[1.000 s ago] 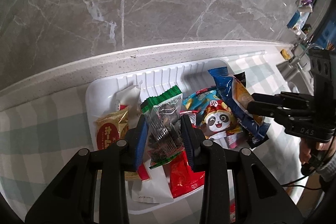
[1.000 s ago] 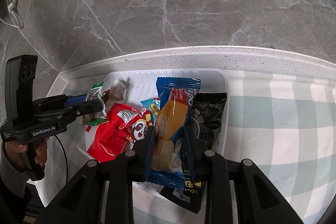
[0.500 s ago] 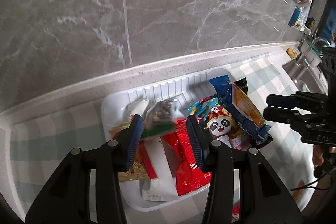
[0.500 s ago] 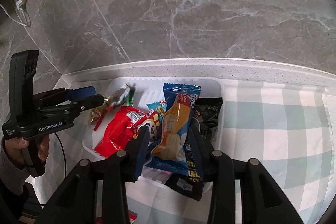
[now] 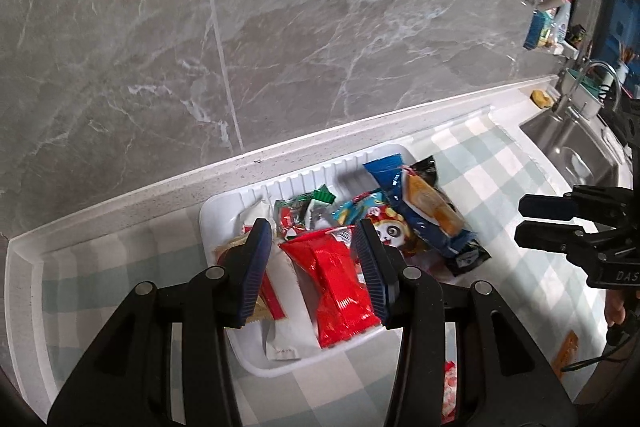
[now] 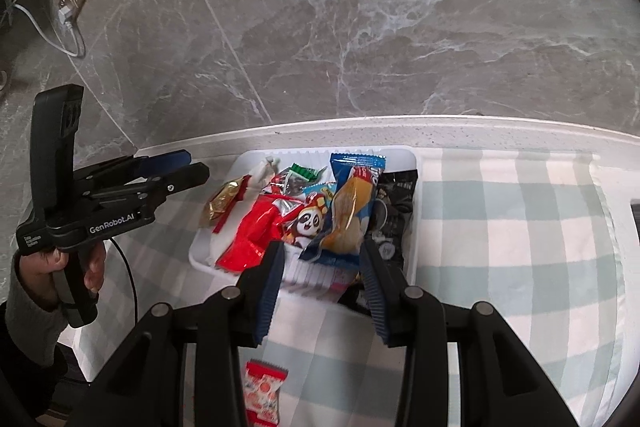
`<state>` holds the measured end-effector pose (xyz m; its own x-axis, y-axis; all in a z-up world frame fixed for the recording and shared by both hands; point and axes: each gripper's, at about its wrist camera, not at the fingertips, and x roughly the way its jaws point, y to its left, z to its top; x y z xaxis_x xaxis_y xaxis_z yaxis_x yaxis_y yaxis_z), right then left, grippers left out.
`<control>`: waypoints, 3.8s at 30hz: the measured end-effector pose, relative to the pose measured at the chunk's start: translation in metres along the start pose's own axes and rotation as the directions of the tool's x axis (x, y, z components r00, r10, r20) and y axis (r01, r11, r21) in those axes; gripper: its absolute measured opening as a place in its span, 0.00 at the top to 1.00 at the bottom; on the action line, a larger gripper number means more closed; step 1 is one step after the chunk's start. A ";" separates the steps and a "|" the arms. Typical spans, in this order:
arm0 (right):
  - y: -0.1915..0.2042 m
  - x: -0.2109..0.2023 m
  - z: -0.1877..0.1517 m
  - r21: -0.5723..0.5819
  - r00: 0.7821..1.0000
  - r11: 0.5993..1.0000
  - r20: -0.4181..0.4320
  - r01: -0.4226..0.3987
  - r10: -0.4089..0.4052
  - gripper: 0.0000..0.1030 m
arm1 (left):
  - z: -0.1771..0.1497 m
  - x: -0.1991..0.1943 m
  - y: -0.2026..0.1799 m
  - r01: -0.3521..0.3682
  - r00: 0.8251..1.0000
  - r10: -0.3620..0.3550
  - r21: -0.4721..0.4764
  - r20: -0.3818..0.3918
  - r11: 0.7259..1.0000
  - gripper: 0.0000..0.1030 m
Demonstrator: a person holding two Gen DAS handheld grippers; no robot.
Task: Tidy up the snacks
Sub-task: 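Move both tools back toward the red candy packet and orange bar, then grasp the red-and-white candy packet with left tool while right tool grasps orange bar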
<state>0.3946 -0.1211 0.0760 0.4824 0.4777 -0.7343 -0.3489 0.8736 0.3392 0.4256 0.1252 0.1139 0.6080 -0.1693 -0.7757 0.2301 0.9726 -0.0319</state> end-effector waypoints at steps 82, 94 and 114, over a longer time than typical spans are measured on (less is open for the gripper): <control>-0.032 -0.067 -0.198 0.189 0.964 0.958 -0.199 0.216 -0.179 0.39 | -0.166 0.058 -0.110 0.276 0.868 -0.295 -0.107 -0.400 0.955 0.58; -0.050 -0.029 -0.198 -0.090 0.905 0.947 -0.278 0.309 -0.322 0.35 | -0.157 0.067 -0.124 0.236 0.879 -0.247 -0.079 -0.408 0.969 0.55; -0.059 -0.034 -0.184 0.039 0.951 0.984 -0.264 0.175 -0.158 0.81 | -0.167 0.059 -0.128 0.211 0.907 -0.199 -0.008 -0.371 0.977 0.70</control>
<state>0.2507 -0.2066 -0.0273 0.3018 0.2915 -0.9077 -0.2275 0.9466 0.2284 0.3046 0.0177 -0.0331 0.2241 -0.2882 -0.9310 0.3476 0.9161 -0.2000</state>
